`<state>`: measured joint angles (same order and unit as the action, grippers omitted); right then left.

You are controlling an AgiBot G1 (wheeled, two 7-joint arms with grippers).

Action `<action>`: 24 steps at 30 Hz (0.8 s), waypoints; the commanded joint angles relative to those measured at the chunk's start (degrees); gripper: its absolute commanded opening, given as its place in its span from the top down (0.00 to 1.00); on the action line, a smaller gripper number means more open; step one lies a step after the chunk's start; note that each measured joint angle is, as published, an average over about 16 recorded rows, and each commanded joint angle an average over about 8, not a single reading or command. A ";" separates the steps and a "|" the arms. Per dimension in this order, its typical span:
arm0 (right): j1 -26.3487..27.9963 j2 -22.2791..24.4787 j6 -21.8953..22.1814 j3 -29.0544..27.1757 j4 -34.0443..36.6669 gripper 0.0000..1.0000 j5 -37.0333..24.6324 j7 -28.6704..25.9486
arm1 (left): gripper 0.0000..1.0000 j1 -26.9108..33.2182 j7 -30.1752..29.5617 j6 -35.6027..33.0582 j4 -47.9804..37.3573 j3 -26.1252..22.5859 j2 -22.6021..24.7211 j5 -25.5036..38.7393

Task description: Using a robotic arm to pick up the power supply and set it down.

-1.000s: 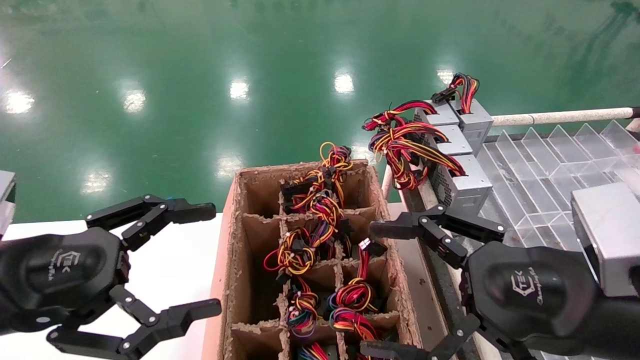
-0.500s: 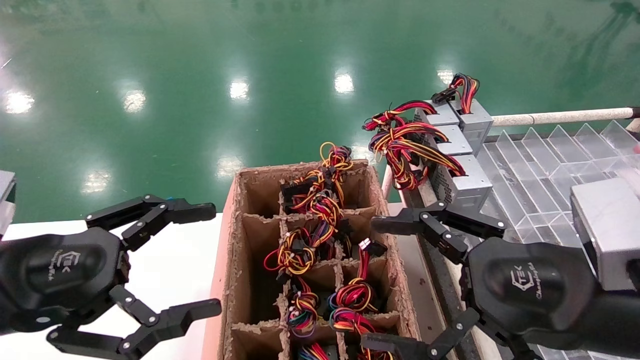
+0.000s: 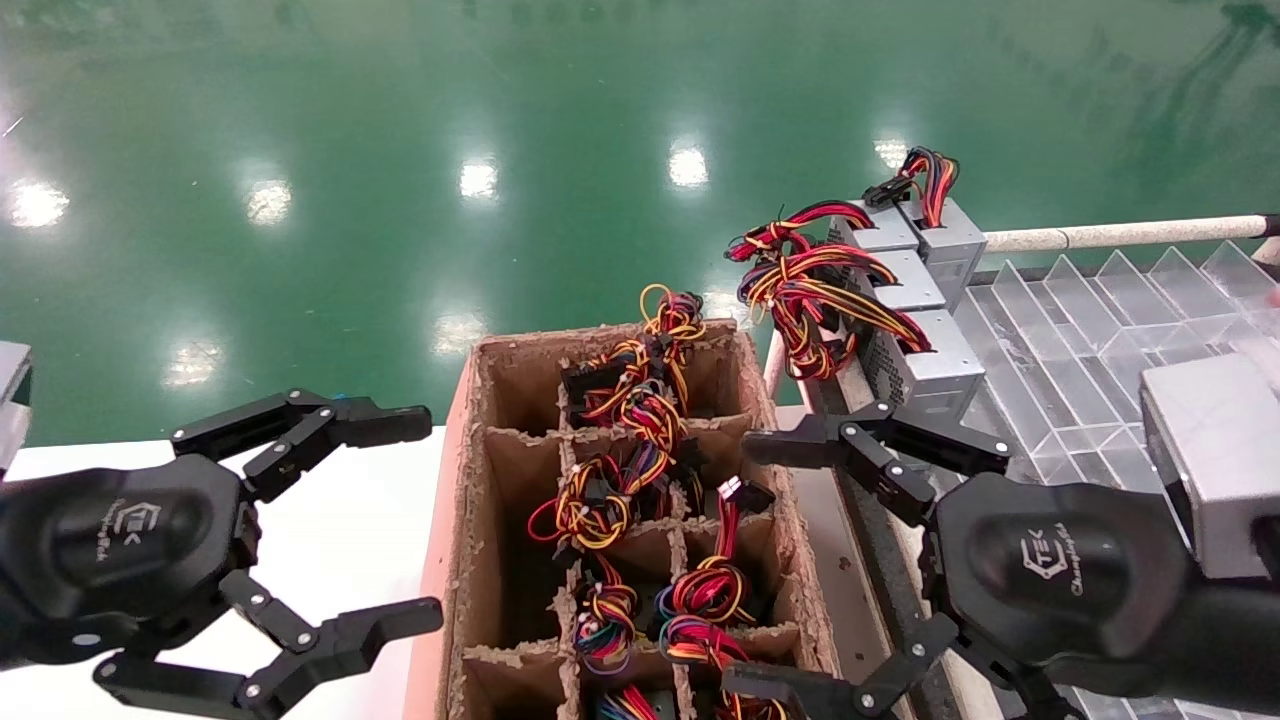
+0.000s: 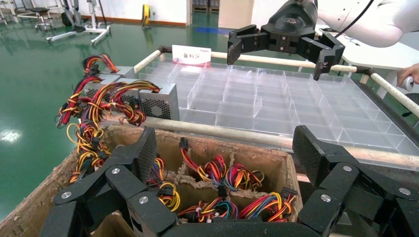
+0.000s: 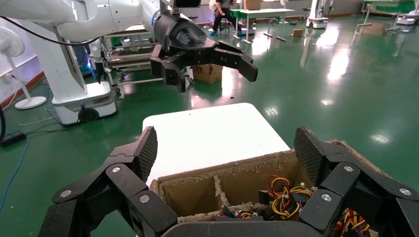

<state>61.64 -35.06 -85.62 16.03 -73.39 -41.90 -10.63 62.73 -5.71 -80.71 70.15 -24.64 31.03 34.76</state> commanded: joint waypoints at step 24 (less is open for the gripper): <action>0.06 -0.03 0.05 0.00 0.08 0.00 -0.03 0.03 | 0.00 0.00 0.00 0.00 0.00 0.00 0.00 0.00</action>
<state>61.70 -35.09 -85.57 16.03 -73.32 -41.93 -10.60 62.73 -5.71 -80.72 70.15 -24.64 31.03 34.76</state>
